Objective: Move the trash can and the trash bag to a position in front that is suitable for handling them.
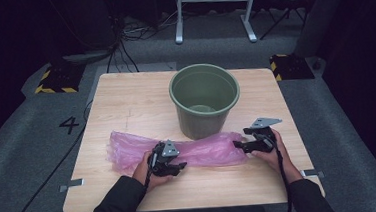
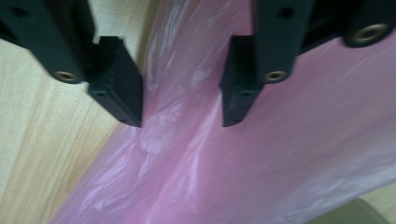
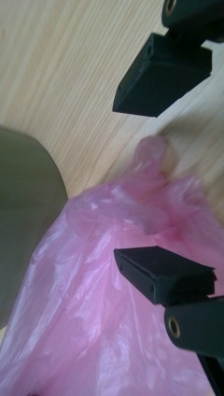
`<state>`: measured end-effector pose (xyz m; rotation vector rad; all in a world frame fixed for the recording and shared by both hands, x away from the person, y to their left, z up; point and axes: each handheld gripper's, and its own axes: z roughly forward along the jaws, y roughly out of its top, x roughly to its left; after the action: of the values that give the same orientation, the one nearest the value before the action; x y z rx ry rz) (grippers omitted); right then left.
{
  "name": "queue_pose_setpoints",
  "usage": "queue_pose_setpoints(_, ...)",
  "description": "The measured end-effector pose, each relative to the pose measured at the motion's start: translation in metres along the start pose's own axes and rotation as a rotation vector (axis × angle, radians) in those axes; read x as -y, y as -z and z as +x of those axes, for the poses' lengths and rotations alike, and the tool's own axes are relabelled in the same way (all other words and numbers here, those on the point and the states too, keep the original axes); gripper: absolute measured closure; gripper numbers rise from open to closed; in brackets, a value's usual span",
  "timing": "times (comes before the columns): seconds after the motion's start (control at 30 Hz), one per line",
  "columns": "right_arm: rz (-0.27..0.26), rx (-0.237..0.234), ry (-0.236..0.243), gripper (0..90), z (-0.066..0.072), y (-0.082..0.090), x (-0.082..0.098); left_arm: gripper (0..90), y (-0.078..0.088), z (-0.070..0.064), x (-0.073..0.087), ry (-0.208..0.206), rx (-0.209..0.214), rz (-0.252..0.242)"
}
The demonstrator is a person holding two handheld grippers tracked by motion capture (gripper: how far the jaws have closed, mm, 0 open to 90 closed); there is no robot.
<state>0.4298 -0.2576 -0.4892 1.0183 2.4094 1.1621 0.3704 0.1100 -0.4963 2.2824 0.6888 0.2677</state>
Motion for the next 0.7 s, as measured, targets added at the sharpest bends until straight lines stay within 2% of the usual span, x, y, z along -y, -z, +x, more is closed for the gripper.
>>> queue_pose_setpoints(0.13, -0.031, 0.007, -0.005, 24.0, -0.004, 0.017, 0.009, 62.9, 0.001, 0.002, 0.001, 0.013, -0.019, -0.01)
queue_pose_setpoints(0.17, -0.038, 0.023, -0.011, 24.0, -0.006, 0.022, 0.011, 64.5, 0.001, 0.004, 0.0, 0.015, -0.042, -0.005)
queue_pose_setpoints(0.2, -0.038, 0.023, -0.011, 24.0, -0.006, 0.022, 0.011, 66.6, 0.001, 0.004, 0.0, 0.015, -0.042, -0.005)
queue_pose_setpoints(0.23, -0.043, 0.044, -0.028, 24.2, -0.013, 0.026, 0.014, 72.1, 0.002, 0.006, 0.001, 0.013, -0.07, -0.004)
queue_pose_setpoints(0.33, -0.028, 0.088, -0.041, 24.4, -0.02, 0.026, 0.017, 79.9, 0.004, 0.01, 0.004, 0.0, -0.095, -0.013)
queue_pose_setpoints(0.4, -0.026, 0.092, -0.057, 24.7, -0.024, 0.026, 0.019, 83.7, 0.004, 0.011, 0.005, -0.003, -0.101, -0.016)
queue_pose_setpoints(0.43, -0.024, 0.102, -0.082, 24.8, -0.029, 0.024, 0.021, 85.6, 0.004, 0.013, 0.006, 0.001, -0.097, -0.021)
queue_pose_setpoints(0.47, -0.021, 0.106, -0.087, 24.8, -0.031, 0.023, 0.022, 86.8, 0.005, 0.014, 0.006, -0.008, -0.112, -0.018)
queue_pose_setpoints(0.6, 0.004, 0.117, -0.083, 24.3, -0.033, 0.018, 0.024, 88.4, 0.005, 0.016, 0.007, -0.019, -0.133, -0.023)
queue_pose_setpoints(0.7, 0.034, 0.114, -0.065, 20.3, -0.031, 0.013, 0.024, 88.8, 0.009, 0.017, 0.008, -0.013, -0.138, -0.033)
